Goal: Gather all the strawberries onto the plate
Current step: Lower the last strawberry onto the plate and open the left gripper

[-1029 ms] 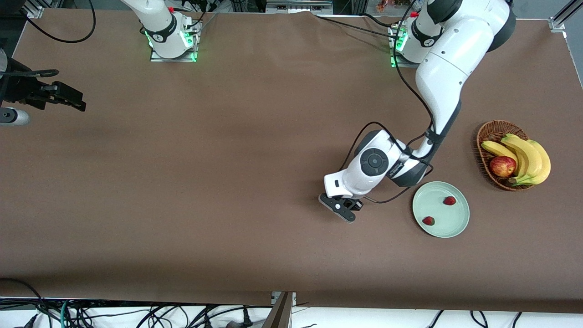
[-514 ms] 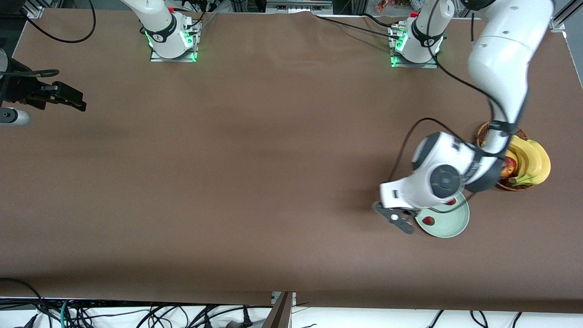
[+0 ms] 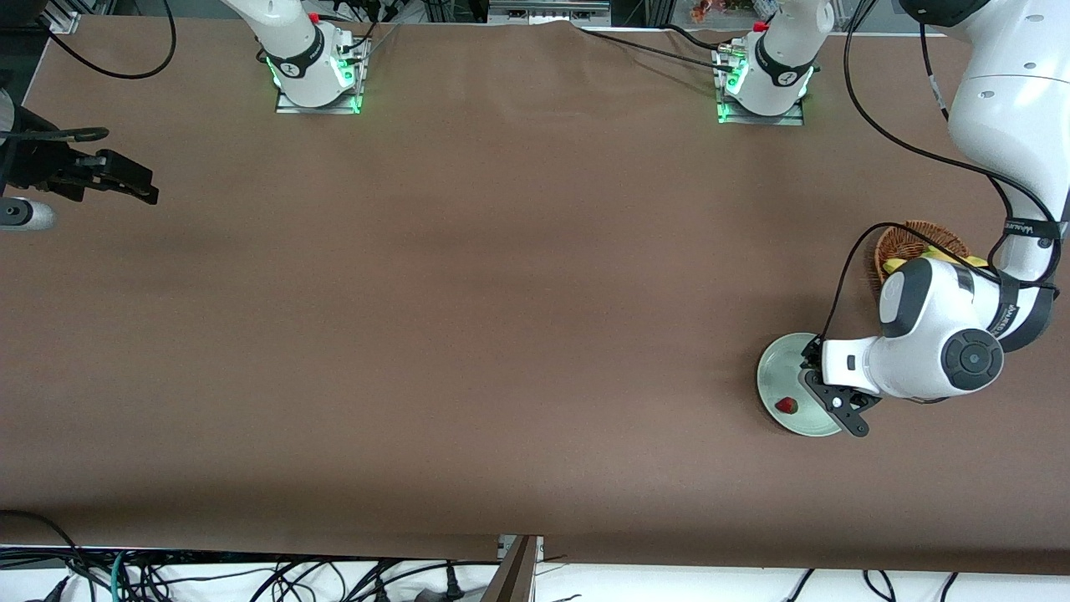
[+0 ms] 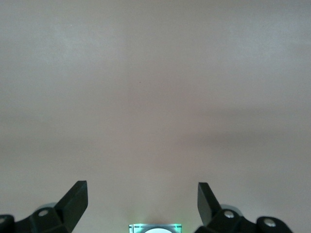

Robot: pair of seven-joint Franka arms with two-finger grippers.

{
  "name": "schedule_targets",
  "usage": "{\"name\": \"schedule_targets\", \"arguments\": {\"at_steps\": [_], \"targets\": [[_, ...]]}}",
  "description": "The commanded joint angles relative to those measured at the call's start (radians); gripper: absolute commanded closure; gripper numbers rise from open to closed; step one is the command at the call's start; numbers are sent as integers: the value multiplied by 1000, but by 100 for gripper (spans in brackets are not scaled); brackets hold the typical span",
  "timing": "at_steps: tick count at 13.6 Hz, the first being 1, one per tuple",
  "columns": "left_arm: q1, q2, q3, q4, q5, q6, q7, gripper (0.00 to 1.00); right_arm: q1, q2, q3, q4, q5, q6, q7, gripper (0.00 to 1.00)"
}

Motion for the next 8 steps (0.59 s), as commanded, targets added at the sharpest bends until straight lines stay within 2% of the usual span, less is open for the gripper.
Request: {"name": "schedule_targets", "arguments": {"at_steps": [1, 4, 8], "targets": [[19, -66, -30, -13, -29, -23, -3, 0, 0, 12, 0, 29, 13, -17, 17, 0], [8, -153, -38, -5, -112, -126, -80, 0, 0, 12, 0, 29, 13, -17, 17, 0], [-6, -311, -102, 1, -112, -287, -332, 0, 0, 15, 0, 31, 13, -17, 17, 0]]}}
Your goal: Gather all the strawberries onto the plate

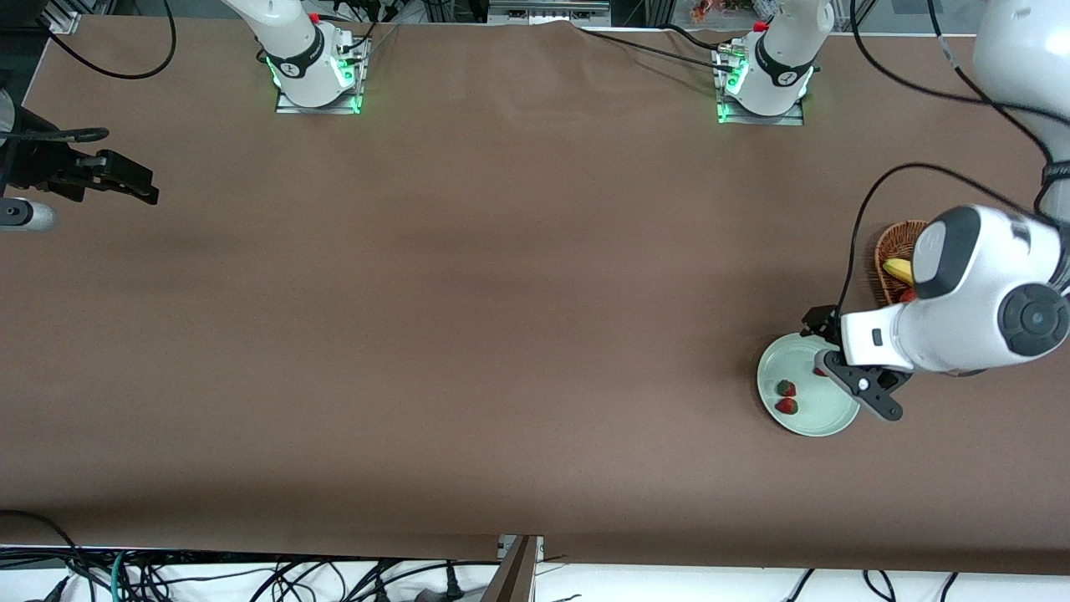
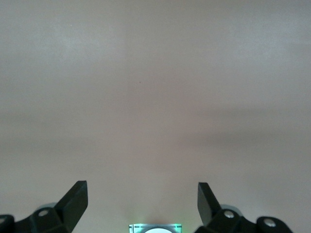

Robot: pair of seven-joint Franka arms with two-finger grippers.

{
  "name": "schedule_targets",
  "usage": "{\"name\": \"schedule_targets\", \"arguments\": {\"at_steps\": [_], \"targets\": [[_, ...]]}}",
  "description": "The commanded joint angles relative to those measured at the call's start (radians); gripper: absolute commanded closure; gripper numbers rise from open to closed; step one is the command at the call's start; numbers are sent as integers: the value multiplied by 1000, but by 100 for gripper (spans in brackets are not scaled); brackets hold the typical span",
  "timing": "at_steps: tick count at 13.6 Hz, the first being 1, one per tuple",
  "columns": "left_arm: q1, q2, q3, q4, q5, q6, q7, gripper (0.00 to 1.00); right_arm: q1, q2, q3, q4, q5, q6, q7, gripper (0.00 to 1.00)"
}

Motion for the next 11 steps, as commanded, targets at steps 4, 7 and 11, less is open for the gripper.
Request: {"name": "schedule_targets", "arguments": {"at_steps": [4, 7, 11], "targets": [[-104, -263, 76, 0, -62, -176, -238, 0, 0, 16, 0, 34, 13, -17, 16, 0], [-362, -454, 501, -107, -290, -160, -285, 0, 0, 16, 0, 34, 13, -17, 16, 0], [-376, -601, 531, -307, -288, -95, -341, 0, 2, 16, 0, 34, 13, -17, 16, 0]]}}
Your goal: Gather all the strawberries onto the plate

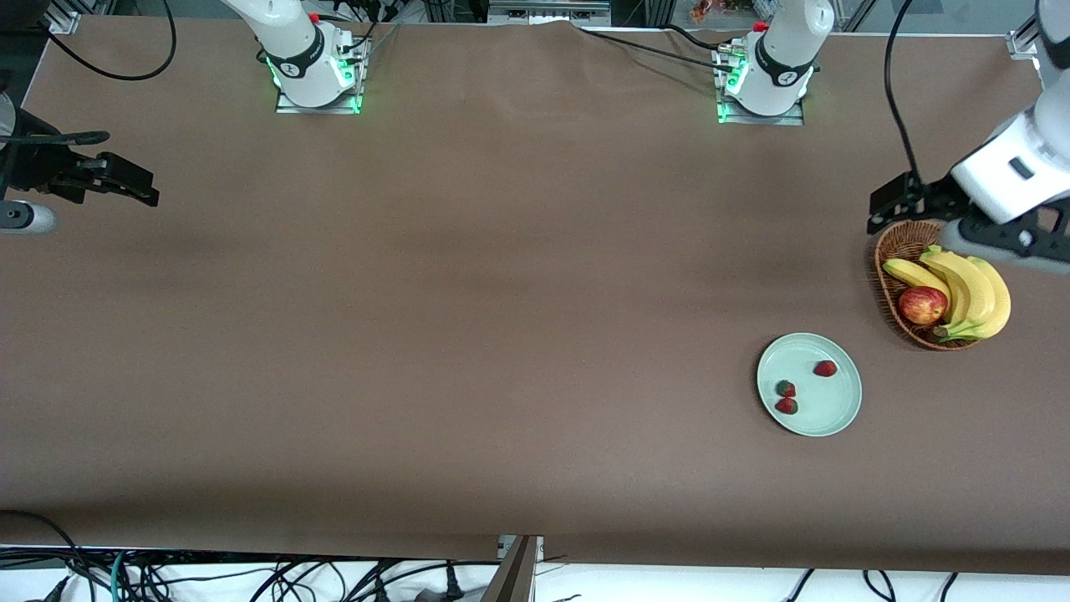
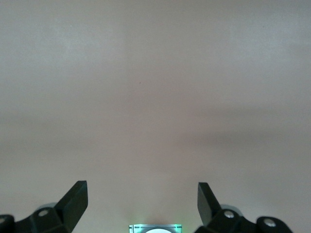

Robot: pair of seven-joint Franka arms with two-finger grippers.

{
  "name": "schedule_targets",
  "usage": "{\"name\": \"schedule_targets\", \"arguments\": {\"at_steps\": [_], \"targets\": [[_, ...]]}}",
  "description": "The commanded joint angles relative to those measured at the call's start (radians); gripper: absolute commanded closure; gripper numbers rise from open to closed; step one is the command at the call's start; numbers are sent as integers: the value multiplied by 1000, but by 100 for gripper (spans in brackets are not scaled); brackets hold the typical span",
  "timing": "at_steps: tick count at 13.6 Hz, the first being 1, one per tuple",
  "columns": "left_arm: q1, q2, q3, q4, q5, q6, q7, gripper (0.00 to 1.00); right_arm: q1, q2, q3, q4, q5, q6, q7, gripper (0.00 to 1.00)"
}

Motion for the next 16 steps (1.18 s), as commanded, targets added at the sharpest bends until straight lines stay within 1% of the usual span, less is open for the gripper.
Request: {"name": "schedule_targets", "arguments": {"at_steps": [1, 4, 6, 16], "targets": [[-21, -66, 16, -117, -14, 56, -32, 0, 2, 9, 0, 27, 13, -15, 16, 0], [-20, -57, 16, -110, 10, 49, -30, 0, 2, 9, 0, 27, 13, -15, 16, 0], [-15, -39, 14, -85, 9, 9, -26, 0, 0, 9, 0, 27, 13, -15, 16, 0], [-11, -33, 16, -81, 4, 5, -30, 0, 0, 9, 0, 27, 13, -15, 14, 0]]}}
